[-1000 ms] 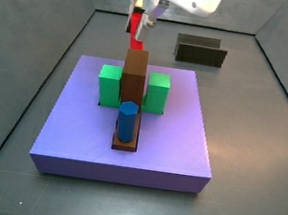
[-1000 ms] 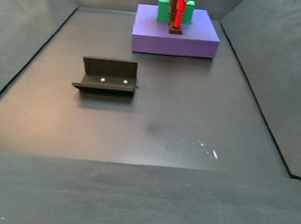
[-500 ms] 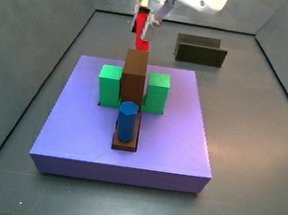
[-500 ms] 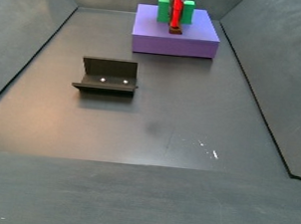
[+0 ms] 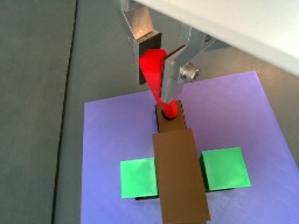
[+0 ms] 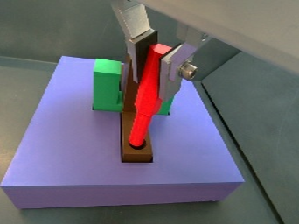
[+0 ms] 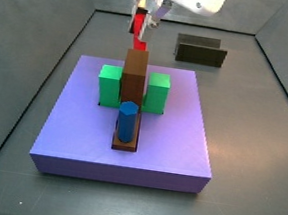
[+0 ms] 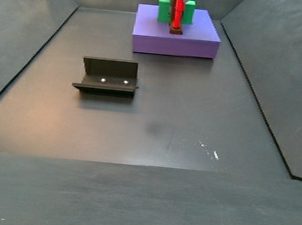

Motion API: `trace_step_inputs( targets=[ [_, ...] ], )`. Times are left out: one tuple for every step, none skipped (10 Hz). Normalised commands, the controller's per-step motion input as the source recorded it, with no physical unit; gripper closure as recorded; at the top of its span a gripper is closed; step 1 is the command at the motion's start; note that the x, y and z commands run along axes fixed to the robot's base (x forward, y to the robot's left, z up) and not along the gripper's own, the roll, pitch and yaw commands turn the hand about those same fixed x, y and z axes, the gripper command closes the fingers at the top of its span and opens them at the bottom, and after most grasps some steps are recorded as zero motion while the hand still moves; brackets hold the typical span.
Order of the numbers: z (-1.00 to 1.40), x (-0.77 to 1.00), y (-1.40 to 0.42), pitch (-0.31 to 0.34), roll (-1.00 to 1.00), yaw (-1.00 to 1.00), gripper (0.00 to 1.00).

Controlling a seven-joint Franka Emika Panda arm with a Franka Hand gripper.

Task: Pick up the red object. Move up. Place the red object on the fixture. Regrasp the red object. Move to above the board. Insert the red object.
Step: Insert the red object.

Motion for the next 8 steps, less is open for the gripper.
trace_step_inputs(
  targets=[
    [-0.06, -0.03, 0.00, 0.010, -0.09, 0.00, 1.00],
    [-0.16, 0.00, 0.00, 0.000, -0.08, 0.02, 1.00],
    [-0.25, 0.00, 0.01, 0.000, -0.06, 0.01, 1.00],
    [-0.33, 0.00, 0.00, 0.000, -0.06, 0.00, 1.00],
    [-0.40, 0.00, 0.00, 0.000, -0.07, 0.00, 1.00],
    [-0.45, 0.00, 0.08, 0.000, -0.05, 0.04, 1.00],
    [-0.37, 0.09, 0.14, 0.000, -0.03, 0.08, 1.00],
    [-0.25, 0.19, 0.14, 0.023, -0.05, 0.12, 1.00]
  ],
)
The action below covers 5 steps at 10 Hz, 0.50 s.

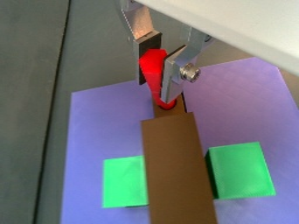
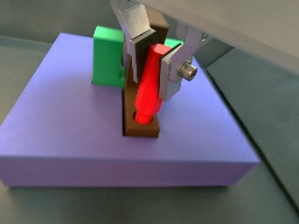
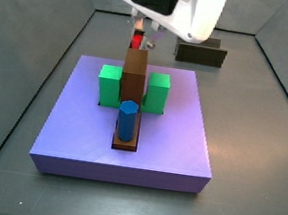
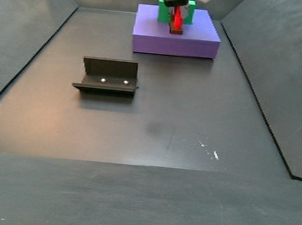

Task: Pick up the red object. Move up. Place the red object on the fixture. Regrasp the red object. Move to above the board. Insert the red object.
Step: Insert the red object.

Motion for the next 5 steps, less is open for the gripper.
trace_step_inputs(
  targets=[
    [-0.31, 0.07, 0.07, 0.009, -0.04, 0.09, 1.00],
    [-0.41, 0.03, 0.01, 0.000, -0.06, 0.08, 1.00],
    [-0.60, 0.00, 0.01, -0.026, -0.08, 0.07, 1.00],
    [-0.62, -0.11, 0.00, -0.046, -0.07, 0.05, 1.00],
    [-0.03, 0.00, -0.01, 0.000, 0.06, 0.00, 1.00]
  ],
)
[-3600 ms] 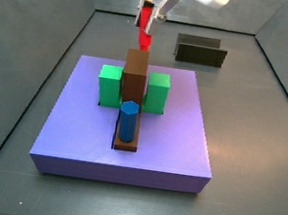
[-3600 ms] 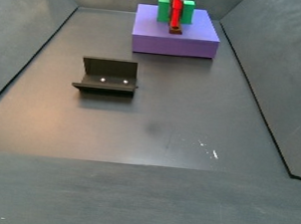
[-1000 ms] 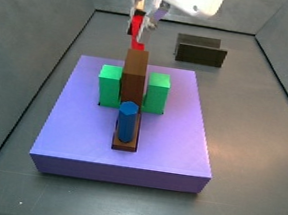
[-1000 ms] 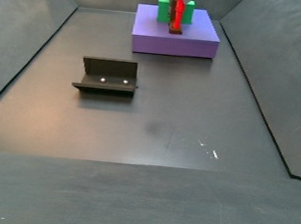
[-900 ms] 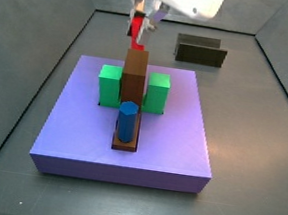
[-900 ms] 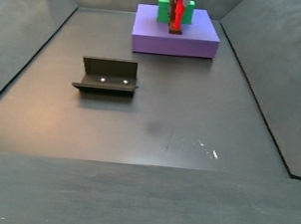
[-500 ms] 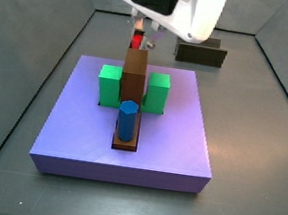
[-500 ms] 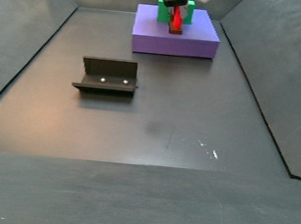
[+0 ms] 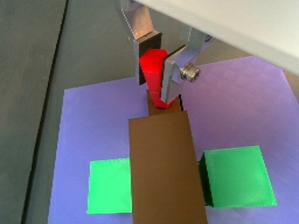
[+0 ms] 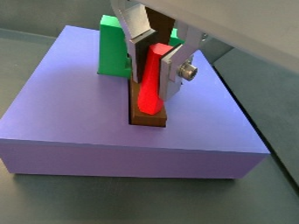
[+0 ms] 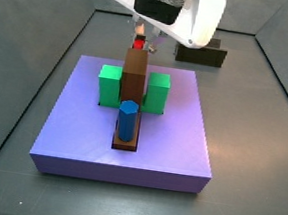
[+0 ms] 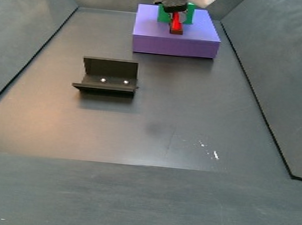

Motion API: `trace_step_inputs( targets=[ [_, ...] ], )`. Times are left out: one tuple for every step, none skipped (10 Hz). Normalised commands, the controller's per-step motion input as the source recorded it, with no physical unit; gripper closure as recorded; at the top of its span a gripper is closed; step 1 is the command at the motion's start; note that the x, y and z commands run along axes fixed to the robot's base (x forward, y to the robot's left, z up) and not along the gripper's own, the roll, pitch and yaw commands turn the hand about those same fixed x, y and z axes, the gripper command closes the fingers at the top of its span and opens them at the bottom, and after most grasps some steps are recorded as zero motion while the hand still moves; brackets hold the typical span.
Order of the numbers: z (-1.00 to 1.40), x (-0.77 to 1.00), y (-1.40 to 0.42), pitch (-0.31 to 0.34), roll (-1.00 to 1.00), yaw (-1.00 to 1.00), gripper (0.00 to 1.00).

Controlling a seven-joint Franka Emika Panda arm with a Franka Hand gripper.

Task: Pick up the red object. Move up. Place the red object on the fixture. Regrasp the red object. Move to above the board. Insert the red object.
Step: Insert the red object.

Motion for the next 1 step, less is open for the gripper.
trace_step_inputs(
  targets=[
    [0.00, 0.00, 0.00, 0.000, 0.00, 0.00, 1.00]
  ],
)
